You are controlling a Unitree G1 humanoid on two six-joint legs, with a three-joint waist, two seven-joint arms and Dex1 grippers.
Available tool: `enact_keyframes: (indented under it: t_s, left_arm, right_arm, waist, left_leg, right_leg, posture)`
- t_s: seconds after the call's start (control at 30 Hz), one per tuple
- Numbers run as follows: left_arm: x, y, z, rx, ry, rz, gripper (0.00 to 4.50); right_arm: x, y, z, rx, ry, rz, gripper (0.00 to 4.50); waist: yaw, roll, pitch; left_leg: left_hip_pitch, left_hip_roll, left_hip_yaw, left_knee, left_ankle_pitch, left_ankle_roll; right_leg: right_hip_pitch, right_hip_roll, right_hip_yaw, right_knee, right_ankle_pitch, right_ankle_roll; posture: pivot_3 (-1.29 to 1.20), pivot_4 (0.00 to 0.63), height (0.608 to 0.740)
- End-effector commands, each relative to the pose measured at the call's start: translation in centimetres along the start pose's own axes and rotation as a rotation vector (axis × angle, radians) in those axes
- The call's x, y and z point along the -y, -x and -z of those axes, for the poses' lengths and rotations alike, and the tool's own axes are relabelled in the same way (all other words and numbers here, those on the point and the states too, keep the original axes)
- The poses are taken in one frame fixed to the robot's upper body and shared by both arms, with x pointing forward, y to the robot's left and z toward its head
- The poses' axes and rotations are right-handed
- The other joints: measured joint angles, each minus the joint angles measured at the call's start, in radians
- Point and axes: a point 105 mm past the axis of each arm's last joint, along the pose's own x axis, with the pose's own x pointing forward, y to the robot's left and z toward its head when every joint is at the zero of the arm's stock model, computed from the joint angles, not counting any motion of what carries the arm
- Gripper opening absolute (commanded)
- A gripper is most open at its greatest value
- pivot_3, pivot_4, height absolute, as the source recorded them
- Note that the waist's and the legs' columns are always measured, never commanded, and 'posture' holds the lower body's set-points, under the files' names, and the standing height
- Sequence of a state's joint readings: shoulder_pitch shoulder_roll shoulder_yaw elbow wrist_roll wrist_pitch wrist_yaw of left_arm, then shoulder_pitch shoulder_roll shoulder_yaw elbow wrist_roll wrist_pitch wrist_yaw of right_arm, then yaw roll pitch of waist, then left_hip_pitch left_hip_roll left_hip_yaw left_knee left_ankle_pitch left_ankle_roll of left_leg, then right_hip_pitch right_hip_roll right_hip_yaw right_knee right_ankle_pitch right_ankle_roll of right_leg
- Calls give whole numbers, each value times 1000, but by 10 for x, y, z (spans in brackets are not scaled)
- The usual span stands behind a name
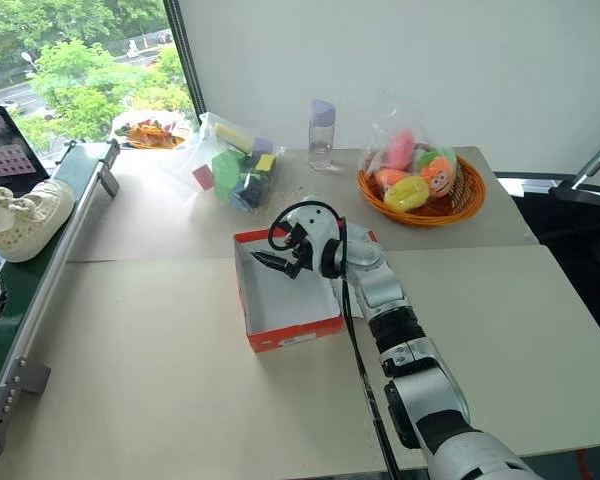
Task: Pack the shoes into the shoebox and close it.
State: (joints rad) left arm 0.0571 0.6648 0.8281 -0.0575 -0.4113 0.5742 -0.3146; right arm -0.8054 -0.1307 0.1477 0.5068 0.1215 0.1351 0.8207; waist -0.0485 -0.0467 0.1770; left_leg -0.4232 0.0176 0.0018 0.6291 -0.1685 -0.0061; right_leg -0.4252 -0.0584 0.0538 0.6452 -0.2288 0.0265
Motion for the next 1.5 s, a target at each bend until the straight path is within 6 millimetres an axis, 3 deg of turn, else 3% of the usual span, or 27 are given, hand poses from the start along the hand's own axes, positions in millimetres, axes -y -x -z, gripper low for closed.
enact_keyframes:
  t_s: [0.03,0.27,0.47,0.93,1.03,1.13,1.27,1.33,1.4,1.43,1.5]
  left_arm:
    - [-35,0,-12,12,-33,25,4500]
    - [-53,3,14,-58,-37,81,4500]
    - [-50,5,32,-78,-16,126,4500]
    - [-37,10,69,-223,-38,208,4500]
    - [-35,9,68,-214,-29,210,3810]
    - [-29,5,58,-179,-33,211,3139]
    - [-5,-4,17,-42,-22,252,3044]
    - [20,-8,-17,71,-4,304,3044]
    - [59,-8,-55,206,51,380,3044]
    - [70,-6,-64,239,81,400,3044]
    - [112,-2,-66,261,117,483,3044]
  right_arm:
    - [3,2,-14,45,21,17,4428]
    - [4,6,-8,12,14,29,4428]
    - [6,9,-7,1,14,31,4428]
    - [8,10,-10,-16,38,34,4428]
    - [8,10,-11,-16,41,34,4500]
    - [8,10,-11,-18,45,33,4500]
    - [8,9,-12,-18,47,31,4500]
    - [8,9,-14,-9,39,30,4500]
    - [10,7,-25,60,-87,41,4500]
    - [11,7,-29,84,-138,45,4500]
    - [13,7,-41,157,-264,43,4500]
  waist:
    - [-1,0,0]
    - [-10,0,0]
    - [-13,0,0]
    - [0,4,0]
    - [5,5,0]
    - [7,6,0]
    - [15,6,0]
    - [21,4,-1]
    - [31,-1,-1]
    - [34,-3,-1]
    - [31,-3,-2]
  left_leg:
    - [0,0,0,-1,0,0]
    - [0,1,-5,-3,-2,-4]
    - [0,0,-5,-4,-5,-8]
    - [2,0,-5,-4,-5,-8]
    - [3,0,-5,-4,-5,-8]
    - [3,0,-4,-4,-5,-8]
    - [3,0,-4,-4,-5,-8]
    - [1,1,-4,-4,-4,-7]
    - [-1,1,-5,-2,-4,-7]
    - [-2,1,-6,-2,-4,-8]
    - [-3,1,-7,0,-4,-8]
  right_leg:
    - [0,0,-1,0,0,-1]
    - [-3,-4,-1,0,-1,-2]
    - [-4,-17,-11,1,0,-3]
    - [-3,-19,-14,1,0,-3]
    - [-2,-19,-14,1,0,-3]
    - [0,-19,-15,1,0,-3]
    - [0,-18,-18,1,0,-3]
    - [0,-18,-21,1,0,-3]
    - [0,-18,-23,1,0,-2]
    - [0,-18,-24,0,0,-2]
    - [1,-18,-25,-1,1,-1]
  posture:
    - [0,150,740]
    - [0,150,740]
    - [0,150,740]
    - [0,150,740]
    - [0,150,740]
    - [0,150,740]
    - [0,150,740]
    - [0,150,740]
    - [0,150,740]
    - [0,150,740]
    - [0,150,740]
